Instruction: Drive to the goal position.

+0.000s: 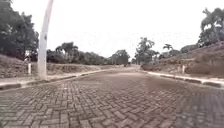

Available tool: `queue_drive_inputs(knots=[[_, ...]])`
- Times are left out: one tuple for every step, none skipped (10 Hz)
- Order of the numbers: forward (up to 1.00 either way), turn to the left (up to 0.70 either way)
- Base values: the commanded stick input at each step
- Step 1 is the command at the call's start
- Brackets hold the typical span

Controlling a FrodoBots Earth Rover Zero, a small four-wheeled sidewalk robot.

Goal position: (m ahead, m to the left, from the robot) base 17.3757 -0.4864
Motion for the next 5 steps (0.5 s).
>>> queue_drive_inputs(knots=[[1.0,0.0],[1.0,0.0],[1.0,0.0],[1.0,0.0],[1.0,0.0]])
